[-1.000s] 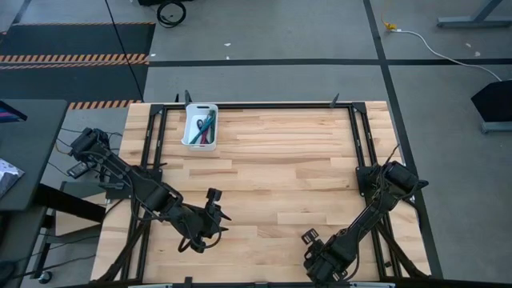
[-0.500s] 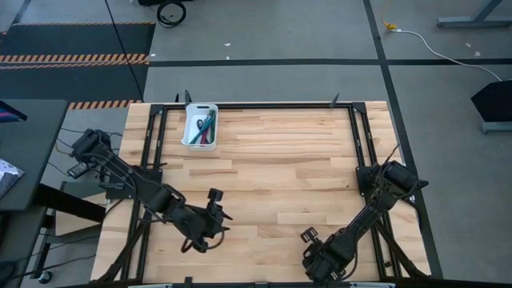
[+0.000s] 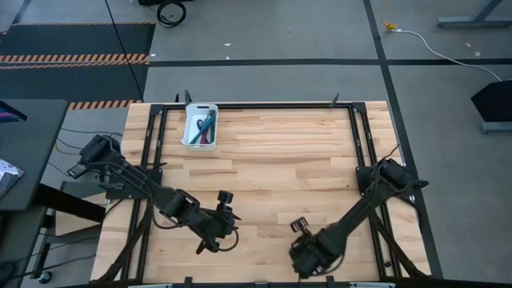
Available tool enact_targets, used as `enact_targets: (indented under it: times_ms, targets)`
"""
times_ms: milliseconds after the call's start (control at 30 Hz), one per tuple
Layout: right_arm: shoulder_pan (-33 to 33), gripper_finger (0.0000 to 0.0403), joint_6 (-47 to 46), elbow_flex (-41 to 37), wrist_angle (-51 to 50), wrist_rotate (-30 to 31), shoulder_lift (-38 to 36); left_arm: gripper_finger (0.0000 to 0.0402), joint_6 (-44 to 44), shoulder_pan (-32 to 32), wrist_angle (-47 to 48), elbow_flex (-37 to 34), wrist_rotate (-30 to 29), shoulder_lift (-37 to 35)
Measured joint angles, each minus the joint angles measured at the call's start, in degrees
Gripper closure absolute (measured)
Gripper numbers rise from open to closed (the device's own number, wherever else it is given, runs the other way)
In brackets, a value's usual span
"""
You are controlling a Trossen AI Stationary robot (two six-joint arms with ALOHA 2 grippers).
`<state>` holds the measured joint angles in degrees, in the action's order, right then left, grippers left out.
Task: Pick and place USB-C Cables
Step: Put the white charger cable into the white bin
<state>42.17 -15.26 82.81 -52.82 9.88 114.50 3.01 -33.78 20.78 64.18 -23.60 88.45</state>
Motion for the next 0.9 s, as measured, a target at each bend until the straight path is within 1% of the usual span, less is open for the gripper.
enact_targets:
  times_ms: [100, 333, 467, 900]
  targets:
    - [-2.3, 0.0369, 0.3, 1.9, -1.0, 2.3, 0.0, 0.0273, -0.6, -0.3, 0.1, 0.0, -0.1, -0.7]
    - [-9.3, 0.0369, 1.2, 3.5, -0.5, 2.6, -0.1, 0.0276, 1.1, -1.1, 1.9, 0.0, -0.4, -0.8]
    - [-13.1, 0.0369, 5.6, 3.5, 0.2, 2.7, -0.1, 0.0276, 2.1, -1.6, 2.7, 0.0, -0.4, -0.8]
    - [-22.8, 0.0369, 21.6, 3.5, 12.7, 4.0, -0.2, 0.0276, 3.9, -2.3, 5.9, 0.0, -0.4, -0.8]
